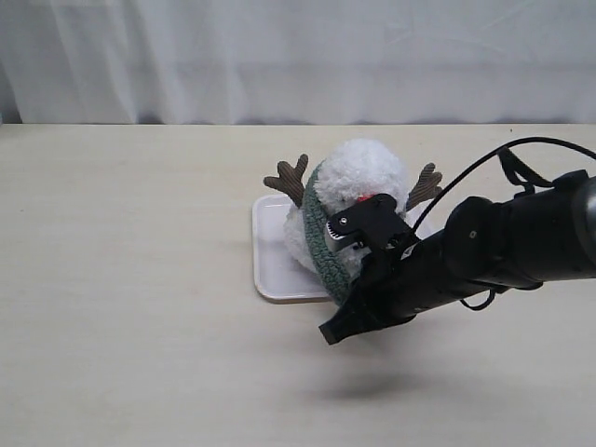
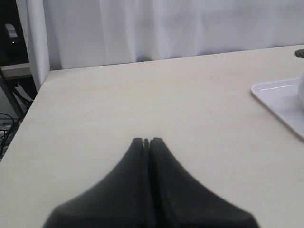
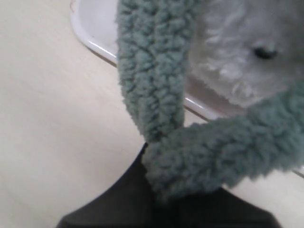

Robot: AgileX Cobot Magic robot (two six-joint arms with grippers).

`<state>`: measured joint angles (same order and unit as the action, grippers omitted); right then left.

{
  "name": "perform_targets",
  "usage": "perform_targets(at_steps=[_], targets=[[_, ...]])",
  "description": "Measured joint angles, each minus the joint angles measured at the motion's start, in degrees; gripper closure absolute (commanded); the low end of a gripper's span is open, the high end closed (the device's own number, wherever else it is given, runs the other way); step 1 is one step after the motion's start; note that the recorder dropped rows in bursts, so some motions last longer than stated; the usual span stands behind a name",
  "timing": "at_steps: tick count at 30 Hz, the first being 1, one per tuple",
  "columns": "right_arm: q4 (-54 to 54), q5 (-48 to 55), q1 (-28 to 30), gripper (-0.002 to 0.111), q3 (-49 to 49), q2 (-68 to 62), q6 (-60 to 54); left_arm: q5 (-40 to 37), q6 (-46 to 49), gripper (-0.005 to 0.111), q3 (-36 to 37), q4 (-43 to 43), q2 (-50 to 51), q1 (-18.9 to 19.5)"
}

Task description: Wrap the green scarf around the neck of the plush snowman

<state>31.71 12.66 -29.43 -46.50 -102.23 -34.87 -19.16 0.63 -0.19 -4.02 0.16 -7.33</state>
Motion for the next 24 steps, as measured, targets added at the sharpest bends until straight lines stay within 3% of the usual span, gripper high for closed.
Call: perform_targets(at_steps=[24], targets=[[-3.4,-0.3,0.0,0.104,0.0,-3.1,0.0,0.0,0.0,0.107,0.0,0.0,0.0,0.0]])
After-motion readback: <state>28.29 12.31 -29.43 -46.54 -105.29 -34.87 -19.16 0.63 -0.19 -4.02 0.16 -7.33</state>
